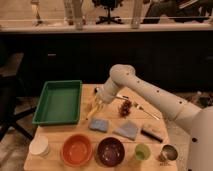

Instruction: Place banana in red bowl

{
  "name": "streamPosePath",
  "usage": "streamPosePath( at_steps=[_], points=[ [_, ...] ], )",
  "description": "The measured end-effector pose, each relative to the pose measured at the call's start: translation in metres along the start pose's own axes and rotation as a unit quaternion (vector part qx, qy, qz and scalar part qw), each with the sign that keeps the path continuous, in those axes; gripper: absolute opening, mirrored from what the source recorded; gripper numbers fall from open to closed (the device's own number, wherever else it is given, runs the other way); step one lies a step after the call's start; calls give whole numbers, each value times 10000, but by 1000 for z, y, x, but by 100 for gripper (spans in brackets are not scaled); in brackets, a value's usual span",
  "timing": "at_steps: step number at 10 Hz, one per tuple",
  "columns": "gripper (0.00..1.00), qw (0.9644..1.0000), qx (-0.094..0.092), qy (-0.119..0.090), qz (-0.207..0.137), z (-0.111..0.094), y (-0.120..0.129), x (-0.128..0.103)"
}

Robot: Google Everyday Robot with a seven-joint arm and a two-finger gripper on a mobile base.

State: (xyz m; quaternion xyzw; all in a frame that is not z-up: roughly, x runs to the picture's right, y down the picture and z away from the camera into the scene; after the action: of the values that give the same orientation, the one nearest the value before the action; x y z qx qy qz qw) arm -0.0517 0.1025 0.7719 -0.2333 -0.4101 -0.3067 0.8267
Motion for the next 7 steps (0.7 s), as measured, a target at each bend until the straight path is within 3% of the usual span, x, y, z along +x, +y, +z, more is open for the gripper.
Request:
streamPosePath(
  at_steps=[2,7],
  points=[
    [0,9991,-213,-273,-249,15,6,-32],
    [0,9988,-247,-322,-272,17,8,-36]
  ],
)
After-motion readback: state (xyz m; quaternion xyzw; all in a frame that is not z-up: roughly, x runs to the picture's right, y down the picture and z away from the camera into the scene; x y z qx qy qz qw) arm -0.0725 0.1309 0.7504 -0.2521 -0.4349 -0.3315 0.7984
